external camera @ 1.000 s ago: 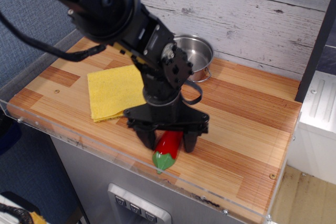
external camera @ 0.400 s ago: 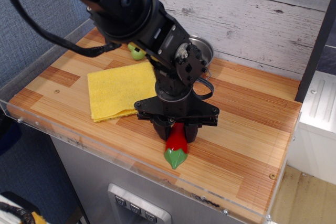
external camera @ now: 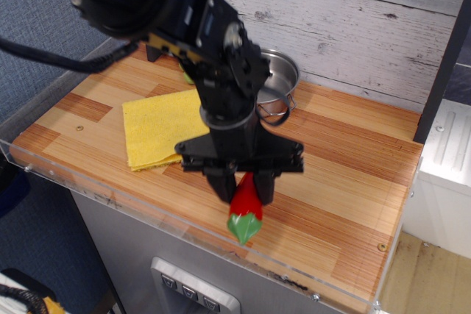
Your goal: Put the pepper to the right of the pan
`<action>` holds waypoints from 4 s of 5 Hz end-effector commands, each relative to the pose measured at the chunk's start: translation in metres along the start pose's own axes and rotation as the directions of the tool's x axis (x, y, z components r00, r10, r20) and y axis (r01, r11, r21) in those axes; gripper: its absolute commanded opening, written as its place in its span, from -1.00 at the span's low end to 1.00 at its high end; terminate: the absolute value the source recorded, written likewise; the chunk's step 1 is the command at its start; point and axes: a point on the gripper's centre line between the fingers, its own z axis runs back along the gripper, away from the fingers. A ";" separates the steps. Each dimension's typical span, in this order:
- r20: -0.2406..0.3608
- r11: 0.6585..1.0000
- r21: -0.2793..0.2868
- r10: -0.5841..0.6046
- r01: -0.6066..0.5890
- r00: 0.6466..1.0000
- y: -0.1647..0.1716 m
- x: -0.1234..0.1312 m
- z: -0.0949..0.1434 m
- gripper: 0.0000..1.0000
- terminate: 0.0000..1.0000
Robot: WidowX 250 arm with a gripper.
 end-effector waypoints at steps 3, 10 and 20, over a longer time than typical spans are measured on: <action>0.043 0.999 -0.041 -0.014 0.016 0.999 -0.056 0.065 0.024 -1.00 -1.00; -0.012 0.999 -0.012 -0.034 0.034 0.999 -0.097 0.103 -0.060 1.00 -1.00; 0.123 0.992 -0.119 0.045 -0.031 0.991 -0.073 0.077 0.086 1.00 -1.00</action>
